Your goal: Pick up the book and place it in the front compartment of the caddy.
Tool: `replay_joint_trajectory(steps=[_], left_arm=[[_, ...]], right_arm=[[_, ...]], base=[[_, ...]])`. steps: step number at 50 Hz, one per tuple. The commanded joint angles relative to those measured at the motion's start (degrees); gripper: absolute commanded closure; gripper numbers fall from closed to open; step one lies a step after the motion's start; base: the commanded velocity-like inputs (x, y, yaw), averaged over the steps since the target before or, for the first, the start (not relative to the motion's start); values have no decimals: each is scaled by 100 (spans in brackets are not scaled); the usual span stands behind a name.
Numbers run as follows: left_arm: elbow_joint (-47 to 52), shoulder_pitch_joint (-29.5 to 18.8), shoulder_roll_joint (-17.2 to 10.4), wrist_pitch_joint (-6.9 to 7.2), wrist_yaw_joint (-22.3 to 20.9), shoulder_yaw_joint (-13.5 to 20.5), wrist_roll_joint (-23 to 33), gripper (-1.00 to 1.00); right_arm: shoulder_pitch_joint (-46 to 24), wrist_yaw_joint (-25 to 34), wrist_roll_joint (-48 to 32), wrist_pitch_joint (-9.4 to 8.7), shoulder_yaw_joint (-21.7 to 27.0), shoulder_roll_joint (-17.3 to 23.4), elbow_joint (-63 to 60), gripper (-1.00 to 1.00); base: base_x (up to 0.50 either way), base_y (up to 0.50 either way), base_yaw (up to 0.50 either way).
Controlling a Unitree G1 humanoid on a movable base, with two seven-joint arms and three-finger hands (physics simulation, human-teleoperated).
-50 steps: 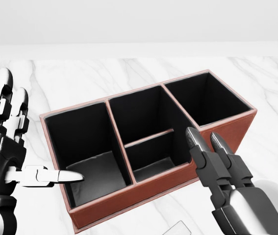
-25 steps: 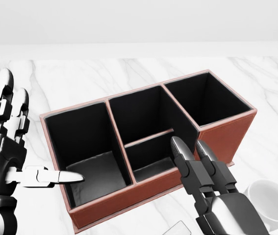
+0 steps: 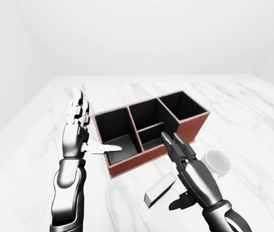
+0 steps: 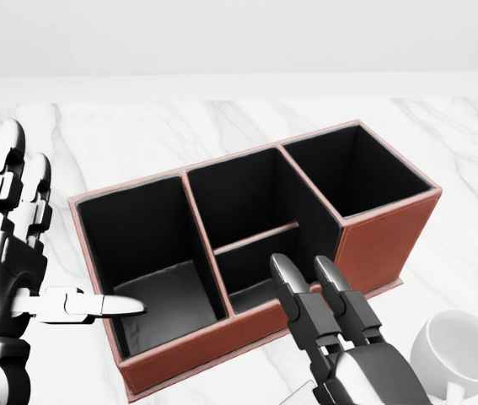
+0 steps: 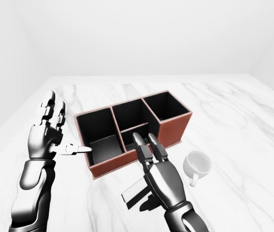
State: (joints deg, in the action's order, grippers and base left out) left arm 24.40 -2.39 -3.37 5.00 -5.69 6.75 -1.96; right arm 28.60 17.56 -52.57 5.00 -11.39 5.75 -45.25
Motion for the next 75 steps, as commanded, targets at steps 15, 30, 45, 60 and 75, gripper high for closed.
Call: replay_joint_trajectory(steps=[15, 30, 45, 60, 75], left_arm=[[9, -2, 4, 0, -5, 2, 6, -100], [30, 13, 5, 0, -4, -8, 9, -100], [13, 14, 6, 0, -6, -9, 12, -100], [18, 7, 6, 0, -5, -12, 16, -100], [31, 9, 7, 0, -5, -14, 12, -100]], right_arm=[[47, -401, -128, 0, -259, 216, 458, -100], [-46, -570, -193, 0, -403, 264, 764, -100], [-241, -734, -247, 0, -473, 286, 1159, -100], [-371, -816, -329, 0, -437, 277, 1463, -100], [-405, -926, -619, 0, -483, 268, 1579, -100]], base=[[0, 0, 0], [0, 0, 0], [0, 0, 0], [0, 0, 0], [0, 0, 0]])
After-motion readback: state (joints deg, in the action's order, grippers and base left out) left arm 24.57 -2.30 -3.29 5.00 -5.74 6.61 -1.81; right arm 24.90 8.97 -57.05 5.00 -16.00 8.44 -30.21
